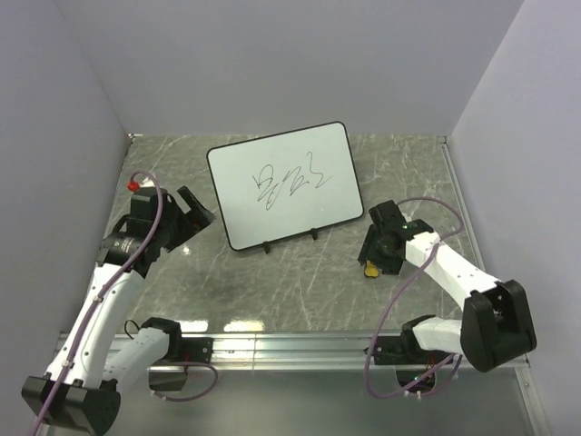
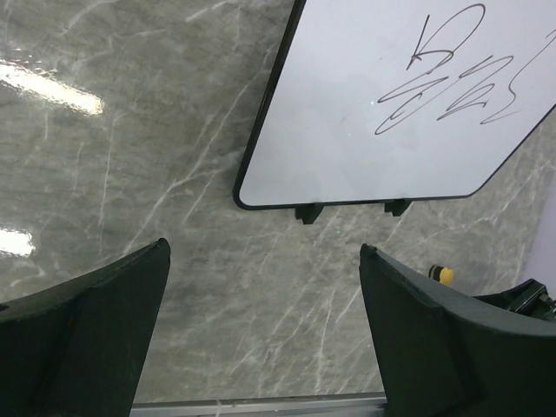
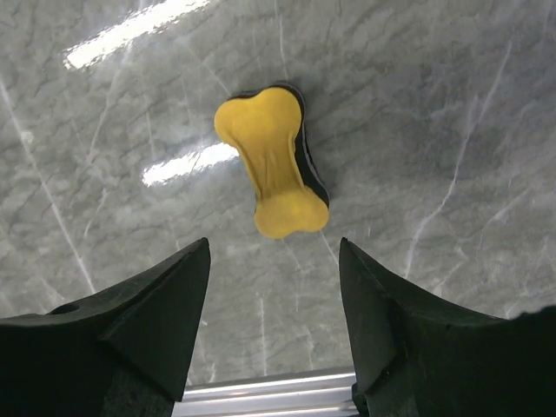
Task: Erase the whiteboard
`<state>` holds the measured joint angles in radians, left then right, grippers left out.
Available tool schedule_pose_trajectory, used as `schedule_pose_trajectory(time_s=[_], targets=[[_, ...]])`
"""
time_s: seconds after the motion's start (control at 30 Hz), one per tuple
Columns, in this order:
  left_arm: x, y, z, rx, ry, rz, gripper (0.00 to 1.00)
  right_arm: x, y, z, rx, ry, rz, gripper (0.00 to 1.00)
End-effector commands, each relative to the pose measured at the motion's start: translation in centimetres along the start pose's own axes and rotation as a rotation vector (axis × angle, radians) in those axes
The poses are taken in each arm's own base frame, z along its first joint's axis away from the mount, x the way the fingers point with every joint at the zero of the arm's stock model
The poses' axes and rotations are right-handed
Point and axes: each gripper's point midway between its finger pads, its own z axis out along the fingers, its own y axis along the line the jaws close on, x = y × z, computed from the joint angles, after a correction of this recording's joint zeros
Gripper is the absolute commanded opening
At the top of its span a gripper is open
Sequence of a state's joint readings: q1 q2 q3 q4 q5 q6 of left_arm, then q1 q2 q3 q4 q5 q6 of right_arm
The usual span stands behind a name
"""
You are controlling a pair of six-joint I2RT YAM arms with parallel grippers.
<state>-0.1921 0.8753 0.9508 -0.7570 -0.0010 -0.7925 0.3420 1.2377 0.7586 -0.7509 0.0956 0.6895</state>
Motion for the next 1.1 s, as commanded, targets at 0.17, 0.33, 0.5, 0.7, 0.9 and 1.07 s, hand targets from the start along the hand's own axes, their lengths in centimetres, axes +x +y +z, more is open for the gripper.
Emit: schedule_pose_trajectory(time_s=[0.17, 0.33, 0.5, 0.7, 0.9, 1.07], targets=[[-1.4, -1.5, -0.9, -0.002, -0.048, 0.102, 0.95, -2.1, -0.1, 1.9, 0.071, -0.047, -0.002, 0.67], [-1.5, -1.6, -1.3, -0.008, -0.059, 0.127, 0.96, -2.1, -0.4, 3.3, 0.106, -0.023, -0.007, 0.6], [-1.3, -1.8, -1.2, -0.005, -0.055, 0.149, 0.96, -2.8, 0.1, 3.9, 0.114, -0.022, -0.01, 0.55], [-1.5, -1.9, -0.9, -0.013, -0.061, 0.162, 0.96, -4.2, 0.6, 3.7, 0.133, -0.042, -0.036, 0.55], [-2.0, -2.0, -0.7, -0.023, -0.072, 0.167, 0.96, -4.5, 0.6, 4.0, 0.15, -0.031, -0.05, 0.43], [-2.0, -2.2, -0.4, -0.018, -0.068, 0.17, 0.97, -3.1, 0.2, 4.3, 0.142, -0.003, -0.032, 0.43]])
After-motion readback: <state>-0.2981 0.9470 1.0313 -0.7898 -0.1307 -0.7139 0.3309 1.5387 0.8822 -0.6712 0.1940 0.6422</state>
